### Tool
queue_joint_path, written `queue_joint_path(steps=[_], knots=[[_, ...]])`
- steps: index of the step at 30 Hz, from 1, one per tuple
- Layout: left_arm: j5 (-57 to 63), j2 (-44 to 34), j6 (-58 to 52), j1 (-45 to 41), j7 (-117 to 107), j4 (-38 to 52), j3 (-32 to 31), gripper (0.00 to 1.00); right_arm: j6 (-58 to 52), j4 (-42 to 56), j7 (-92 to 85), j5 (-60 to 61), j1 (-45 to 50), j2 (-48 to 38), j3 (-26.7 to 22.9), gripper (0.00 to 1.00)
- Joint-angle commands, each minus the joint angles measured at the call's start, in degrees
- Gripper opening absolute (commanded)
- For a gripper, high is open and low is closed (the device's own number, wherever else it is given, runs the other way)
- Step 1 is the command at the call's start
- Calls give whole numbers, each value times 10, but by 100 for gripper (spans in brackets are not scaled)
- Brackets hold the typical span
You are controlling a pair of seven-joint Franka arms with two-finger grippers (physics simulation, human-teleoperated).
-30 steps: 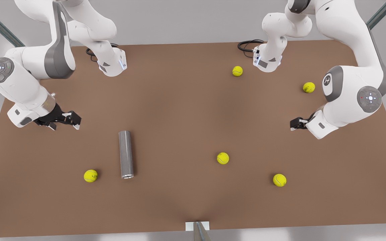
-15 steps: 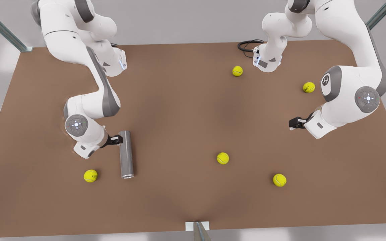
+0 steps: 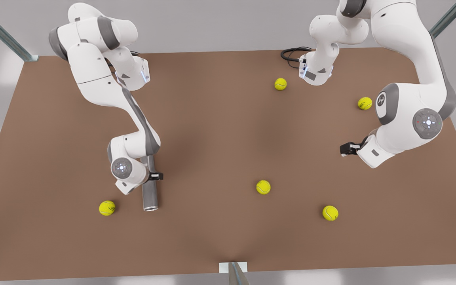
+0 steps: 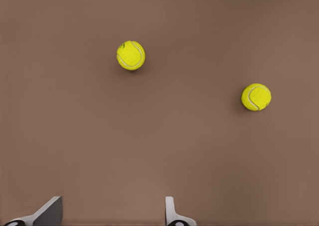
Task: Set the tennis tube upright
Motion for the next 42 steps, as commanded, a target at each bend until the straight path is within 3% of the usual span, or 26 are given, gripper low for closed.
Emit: queue_joint_path(steps=[1,22,25,30,34,39,42], knots=[[1,-3,-1,0,-27,-2,0,100,52,-3,71,6,-1,3,0,100],[-13,2,-5,-20,-60,-7,-2,100,56,-59,34,5,-11,18,1,100],[-12,-2,-10,-22,-68,-7,-2,100,54,-60,10,5,-9,18,1,77],[-9,-3,-14,-25,-70,-7,-2,100,51,-65,-24,4,-9,15,1,76],[-8,-1,-14,-27,-73,-6,-2,100,49,-60,-54,1,-8,10,1,81],[-7,-4,-17,-30,-79,-5,-1,100,-19,22,-191,0,-8,3,16,81],[-7,-5,-18,-30,-80,-6,-1,100,-18,55,-436,-7,-8,6,15,81]])
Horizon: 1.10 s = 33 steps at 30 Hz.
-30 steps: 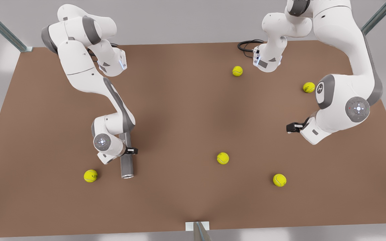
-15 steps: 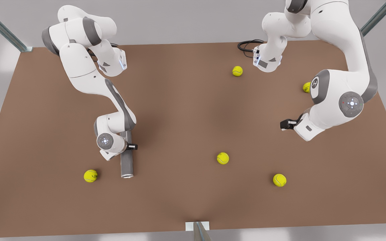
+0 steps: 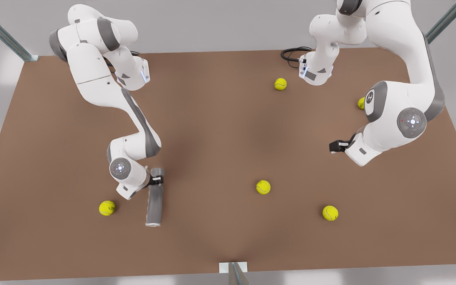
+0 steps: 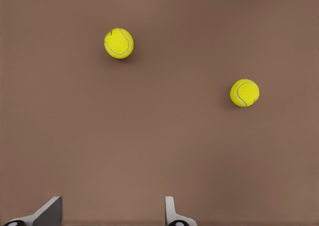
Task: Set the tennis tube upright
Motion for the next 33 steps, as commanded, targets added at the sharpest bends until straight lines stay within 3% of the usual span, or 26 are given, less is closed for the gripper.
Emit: queue_joint_path(steps=[1,6,7,8,9,20,31,33], knots=[[1,-1,-3,1,-21,0,0,100,-26,10,-364,-9,0,0,0,81],[1,-1,-2,0,-21,0,0,100,-14,10,-310,-10,-1,16,0,82],[1,0,-1,0,-21,0,0,100,-11,13,-274,-5,-1,21,0,85],[1,0,-1,0,-21,0,0,100,-12,21,-218,-4,-1,25,0,98],[1,0,-1,0,-21,0,0,100,-12,21,-182,-4,0,26,11,100],[19,-13,-3,-6,-20,6,-7,100,13,82,138,28,23,83,29,100],[19,-1,5,-5,-20,0,-3,100,8,71,219,14,50,126,23,100],[19,-2,4,-5,-20,0,-2,100,6,71,219,14,50,126,23,67]])
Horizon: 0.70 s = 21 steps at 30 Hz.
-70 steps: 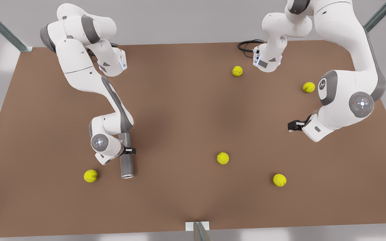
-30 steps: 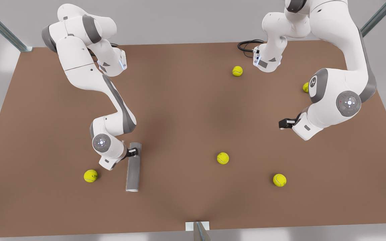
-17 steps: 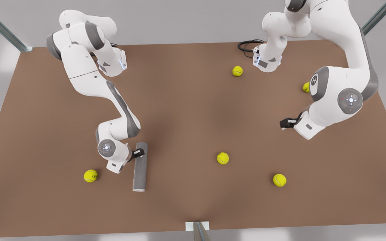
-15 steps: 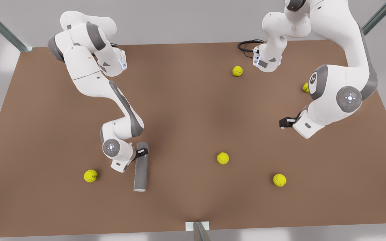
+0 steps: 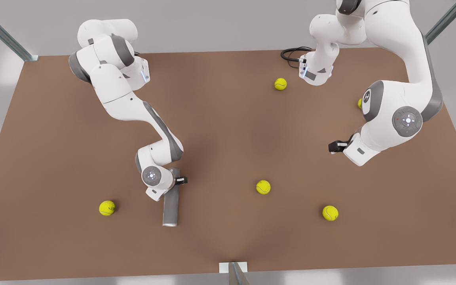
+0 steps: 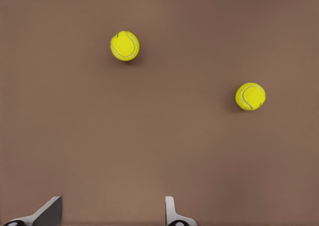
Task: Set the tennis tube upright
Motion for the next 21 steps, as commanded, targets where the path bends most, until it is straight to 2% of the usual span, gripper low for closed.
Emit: queue_joint_path(steps=[1,4,9,12,14,15,18,21], knots=[[1,-1,0,0,-3,0,0,100,-3,-4,150,-6,0,5,0,59],[1,0,1,0,-3,0,0,100,-8,-2,143,-8,0,1,0,48],[1,-2,-2,0,-4,0,0,100,-23,6,136,-47,1,-12,2,42],[1,-1,0,0,-4,0,0,100,-23,6,83,-48,14,-29,5,42],[0,-2,-4,0,-4,-1,-1,100,-21,12,-22,-47,15,-43,7,42],[0,-2,-5,0,-4,-1,-1,100,-14,11,-105,-49,15,-53,25,42],[0,-3,-6,0,-4,0,-1,100,4,16,-250,-146,51,-64,41,42],[0,-3,-6,0,-4,-1,0,100,9,48,-441,-155,93,-50,52,42]])
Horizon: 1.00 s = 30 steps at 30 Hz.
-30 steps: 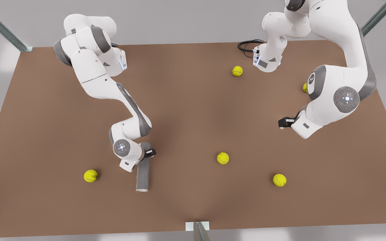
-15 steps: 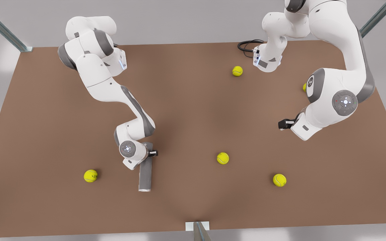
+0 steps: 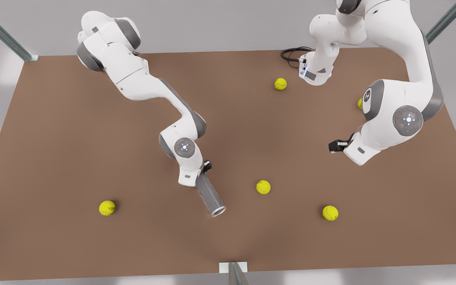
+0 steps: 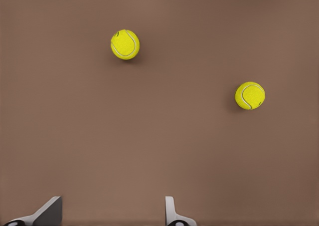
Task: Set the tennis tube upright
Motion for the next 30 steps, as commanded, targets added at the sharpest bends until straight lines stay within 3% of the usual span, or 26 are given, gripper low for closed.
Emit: queue_joint_path(steps=[1,5,8,12,16,21,22,29,30], knots=[[0,-1,-2,0,-2,0,1,100,22,9,-396,-40,12,3,1,42],[0,-1,-3,0,-2,0,1,100,74,7,-616,-34,14,-21,8,39],[0,-2,-3,0,-2,0,1,100,51,3,-724,-33,11,-44,31,39],[0,-2,-3,0,-2,0,1,100,2,5,-867,-36,16,-53,69,32],[0,-1,-3,0,-2,0,1,100,-34,15,-794,-41,44,-45,95,32],[0,1,0,0,-2,-1,1,100,-116,175,-601,-43,76,92,82,31],[0,-1,-3,0,-2,0,1,100,-117,176,-524,-53,82,99,72,27],[0,3,4,0,-2,-1,1,100,-122,173,-248,-44,82,99,65,28],[-4,5,6,0,-2,-1,1,100,-117,168,-233,-46,82,101,65,36]])
